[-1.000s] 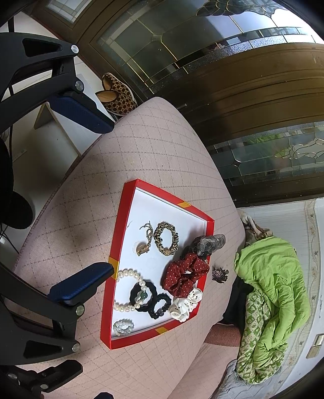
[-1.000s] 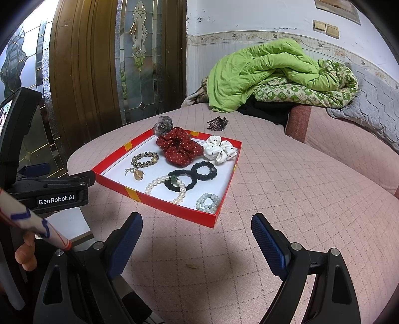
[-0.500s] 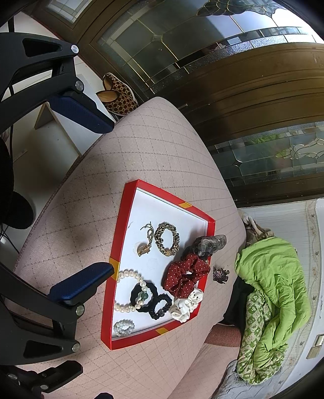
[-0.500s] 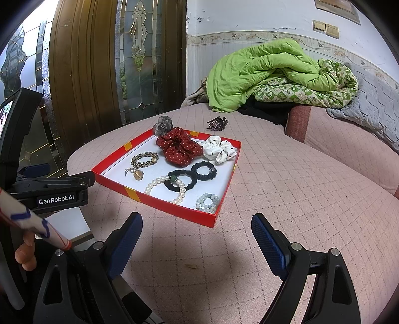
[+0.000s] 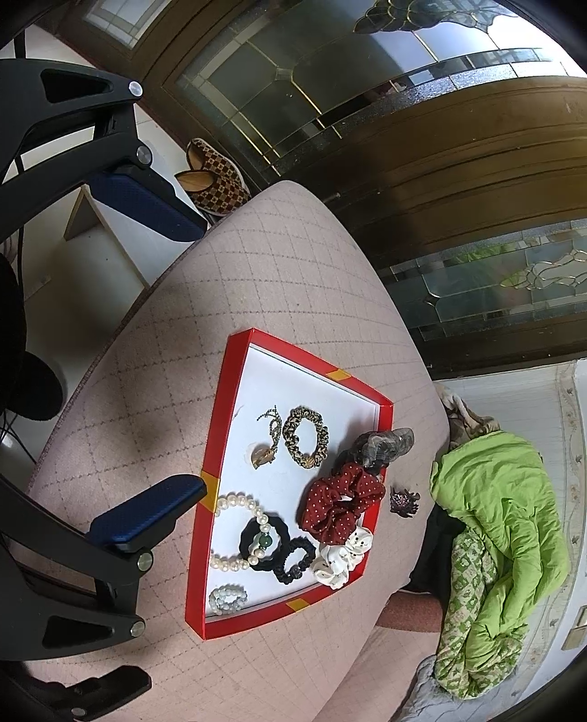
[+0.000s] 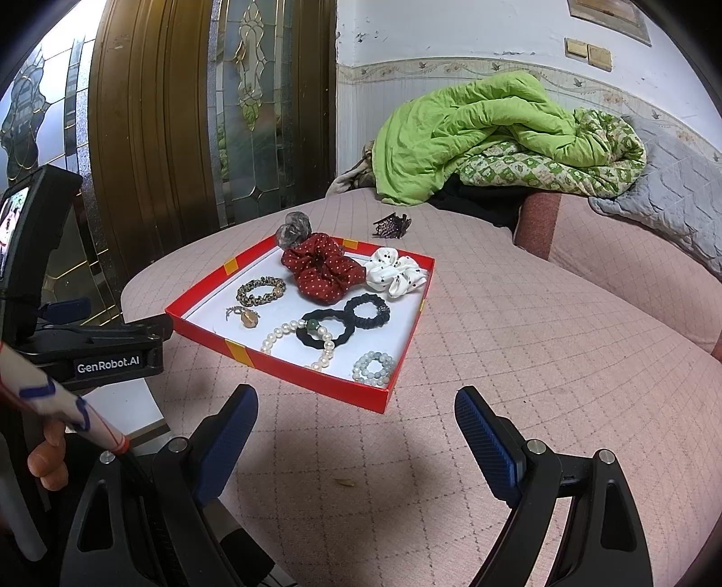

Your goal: Organize jewelry

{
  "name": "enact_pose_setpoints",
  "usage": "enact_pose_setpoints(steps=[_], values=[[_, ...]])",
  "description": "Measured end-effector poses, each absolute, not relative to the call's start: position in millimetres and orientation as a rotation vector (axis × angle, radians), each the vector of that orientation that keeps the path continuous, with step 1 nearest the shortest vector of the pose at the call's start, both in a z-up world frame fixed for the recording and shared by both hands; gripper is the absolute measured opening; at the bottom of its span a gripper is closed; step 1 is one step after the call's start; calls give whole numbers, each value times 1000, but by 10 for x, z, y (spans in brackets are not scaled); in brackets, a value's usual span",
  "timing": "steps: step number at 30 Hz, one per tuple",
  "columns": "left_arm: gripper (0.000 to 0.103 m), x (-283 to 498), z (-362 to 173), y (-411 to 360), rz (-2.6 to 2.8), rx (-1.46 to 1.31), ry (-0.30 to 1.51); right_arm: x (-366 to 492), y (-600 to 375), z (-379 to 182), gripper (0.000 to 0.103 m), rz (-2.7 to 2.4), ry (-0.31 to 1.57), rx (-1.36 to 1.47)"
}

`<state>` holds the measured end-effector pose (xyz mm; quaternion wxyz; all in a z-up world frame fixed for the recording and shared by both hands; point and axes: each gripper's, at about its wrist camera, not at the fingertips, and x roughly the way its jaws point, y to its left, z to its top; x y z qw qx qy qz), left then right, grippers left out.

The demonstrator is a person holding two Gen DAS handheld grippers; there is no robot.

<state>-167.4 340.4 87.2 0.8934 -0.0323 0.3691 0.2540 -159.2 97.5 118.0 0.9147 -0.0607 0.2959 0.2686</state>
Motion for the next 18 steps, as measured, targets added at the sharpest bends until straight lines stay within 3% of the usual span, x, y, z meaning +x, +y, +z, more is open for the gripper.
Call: enact_pose_setpoints(steps=[18], values=[[103,-1723,952,3286,511,-36,757,-1662,801,1287,92,505,586,-118]])
